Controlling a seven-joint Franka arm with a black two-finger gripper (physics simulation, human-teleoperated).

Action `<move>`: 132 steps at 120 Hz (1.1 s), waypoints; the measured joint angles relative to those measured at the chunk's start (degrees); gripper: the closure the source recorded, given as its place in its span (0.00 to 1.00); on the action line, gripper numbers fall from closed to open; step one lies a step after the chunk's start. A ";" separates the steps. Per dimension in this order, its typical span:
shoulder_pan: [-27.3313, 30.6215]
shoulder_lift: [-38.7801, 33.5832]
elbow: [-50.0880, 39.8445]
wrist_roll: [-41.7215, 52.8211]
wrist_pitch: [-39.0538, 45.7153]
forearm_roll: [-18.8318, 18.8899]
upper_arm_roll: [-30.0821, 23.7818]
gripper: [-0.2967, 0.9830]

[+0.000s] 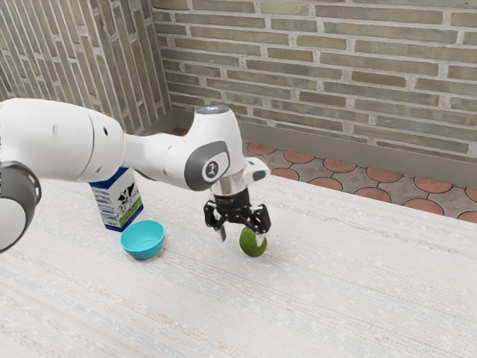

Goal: Place the pear in the bowl.

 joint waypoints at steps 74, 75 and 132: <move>0.00 4.71 -3.59 9.91 17.42 -5.31 0.55 0.23; 0.00 4.75 -3.54 10.03 17.50 -5.30 0.55 0.23; 0.00 7.48 -1.81 14.70 19.31 -5.81 1.11 0.27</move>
